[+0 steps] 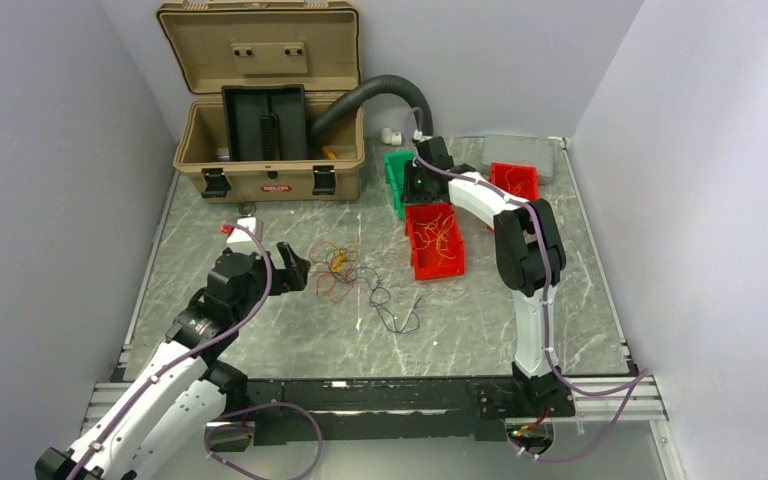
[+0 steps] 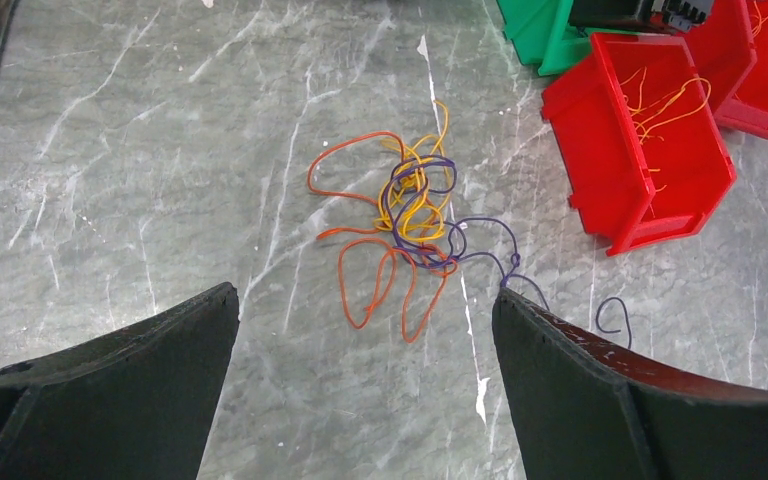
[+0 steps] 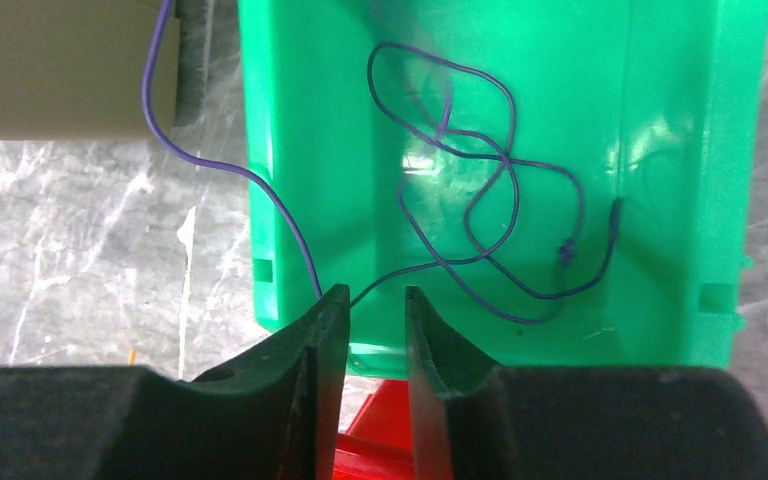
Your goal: Untangle the cables
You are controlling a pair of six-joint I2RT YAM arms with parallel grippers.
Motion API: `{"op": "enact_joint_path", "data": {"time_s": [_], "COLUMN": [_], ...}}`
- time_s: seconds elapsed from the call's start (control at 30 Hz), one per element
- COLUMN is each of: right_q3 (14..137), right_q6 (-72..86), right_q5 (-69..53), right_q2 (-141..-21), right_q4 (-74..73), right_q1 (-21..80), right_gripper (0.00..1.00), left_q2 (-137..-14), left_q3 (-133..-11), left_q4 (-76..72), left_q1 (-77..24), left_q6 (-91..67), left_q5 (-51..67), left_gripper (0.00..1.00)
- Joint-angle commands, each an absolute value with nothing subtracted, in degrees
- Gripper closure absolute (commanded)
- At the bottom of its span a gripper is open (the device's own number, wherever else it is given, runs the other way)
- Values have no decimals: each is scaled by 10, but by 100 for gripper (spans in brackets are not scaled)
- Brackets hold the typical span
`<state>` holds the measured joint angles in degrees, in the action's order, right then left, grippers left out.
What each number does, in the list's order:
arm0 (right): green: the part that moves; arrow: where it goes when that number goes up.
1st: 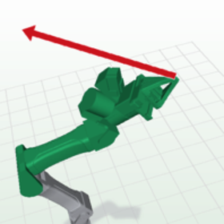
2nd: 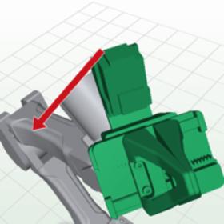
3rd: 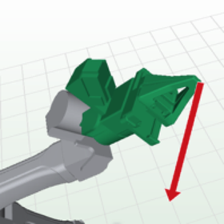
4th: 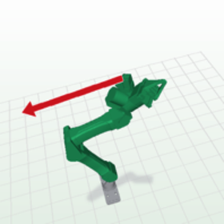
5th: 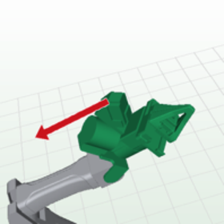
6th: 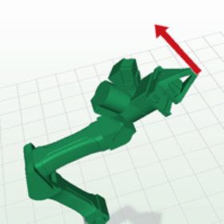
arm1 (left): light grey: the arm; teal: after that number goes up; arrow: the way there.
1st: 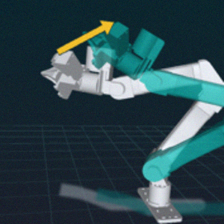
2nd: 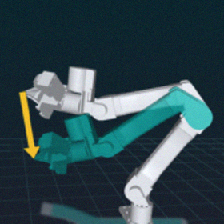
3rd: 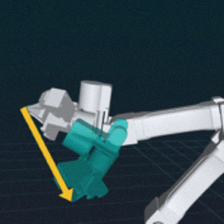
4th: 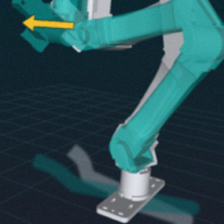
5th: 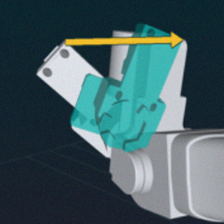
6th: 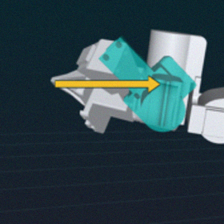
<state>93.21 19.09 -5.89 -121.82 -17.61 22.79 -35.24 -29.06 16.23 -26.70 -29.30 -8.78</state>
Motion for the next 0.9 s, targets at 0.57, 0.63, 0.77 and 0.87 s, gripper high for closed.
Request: {"op": "enact_joint_path", "data": {"time_s": [0.57,0.63,0.77,0.87], "right_q3": [955,936,882,821], "right_q6": [178,177,178,180], "right_q5": [-33,-33,-52,-47], "right_q2": [-1059,-1040,-997,-954], "right_q4": [-162,-158,-148,-128], "right_q1": [228,228,231,241], "right_gripper": [0,0,0,0], "left_q2": [-371,-375,-374,-382], "left_q3": [-336,-345,-350,-356], "left_q4": [181,192,201,210], "left_q1": [-267,-267,-267,-268], "left_q6": [-278,-275,-271,-268], "left_q5": [-82,-81,-77,-74], "left_gripper": [1,1,1,1]}}
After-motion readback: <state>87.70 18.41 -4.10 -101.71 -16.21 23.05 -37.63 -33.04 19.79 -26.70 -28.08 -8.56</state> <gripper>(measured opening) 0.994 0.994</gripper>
